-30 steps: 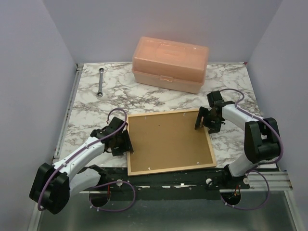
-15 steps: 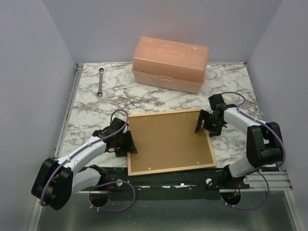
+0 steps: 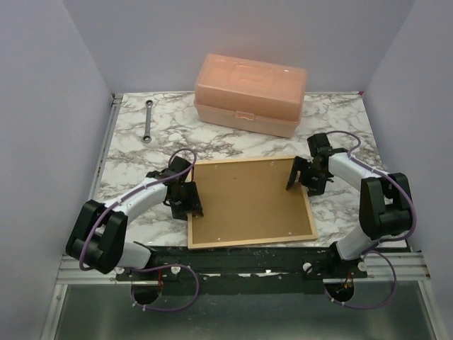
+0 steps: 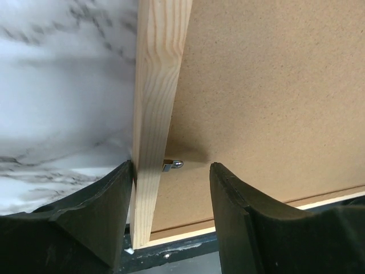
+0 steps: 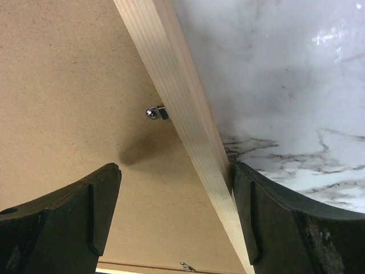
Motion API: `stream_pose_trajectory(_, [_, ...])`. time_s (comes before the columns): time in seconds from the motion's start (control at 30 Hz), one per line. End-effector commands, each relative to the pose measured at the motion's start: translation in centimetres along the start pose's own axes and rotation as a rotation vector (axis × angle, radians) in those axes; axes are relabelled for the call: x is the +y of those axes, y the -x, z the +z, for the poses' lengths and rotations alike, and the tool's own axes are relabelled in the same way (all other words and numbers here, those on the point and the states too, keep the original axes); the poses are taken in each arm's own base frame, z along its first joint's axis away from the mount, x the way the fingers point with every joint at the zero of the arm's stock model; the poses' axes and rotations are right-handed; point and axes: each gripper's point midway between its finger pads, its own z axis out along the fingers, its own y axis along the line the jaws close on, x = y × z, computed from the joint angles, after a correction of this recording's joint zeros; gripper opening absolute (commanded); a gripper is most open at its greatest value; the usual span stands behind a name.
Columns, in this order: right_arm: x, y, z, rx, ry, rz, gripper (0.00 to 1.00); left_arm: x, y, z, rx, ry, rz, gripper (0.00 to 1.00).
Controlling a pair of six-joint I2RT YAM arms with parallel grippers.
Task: Put the photo into the frame
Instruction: Install the photo frame at the center of the board.
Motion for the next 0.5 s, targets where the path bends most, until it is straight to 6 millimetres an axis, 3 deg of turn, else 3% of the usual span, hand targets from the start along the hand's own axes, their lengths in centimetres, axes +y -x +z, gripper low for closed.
stream_pose_trajectory(0.0, [5.3, 0.0, -0.3, 0.079, 0.216, 0.027, 0.84, -6.4, 5.3, -1.9, -0.101, -0.226, 0.057, 0.55])
stream_pose_trajectory(0.23, [6.9, 0.4, 0.8, 0.092, 0.247, 0.019, 0.84, -5.2, 8.9, -1.8, -0.147, -0.153, 0.038, 0.55])
stream_pose_trajectory(0.37, [6.8, -0.1, 1.6, 0.098, 0.234, 0.017, 0.85, -4.1, 10.2, -2.2, -0.187, -0.073, 0.051, 0.56])
stream_pose_trajectory(0.47, [5.8, -0.4, 2.0, 0.087, 0.194, 0.009, 0.87, -2.7, 10.6, -2.8, -0.223, 0.010, 0.054, 0.73])
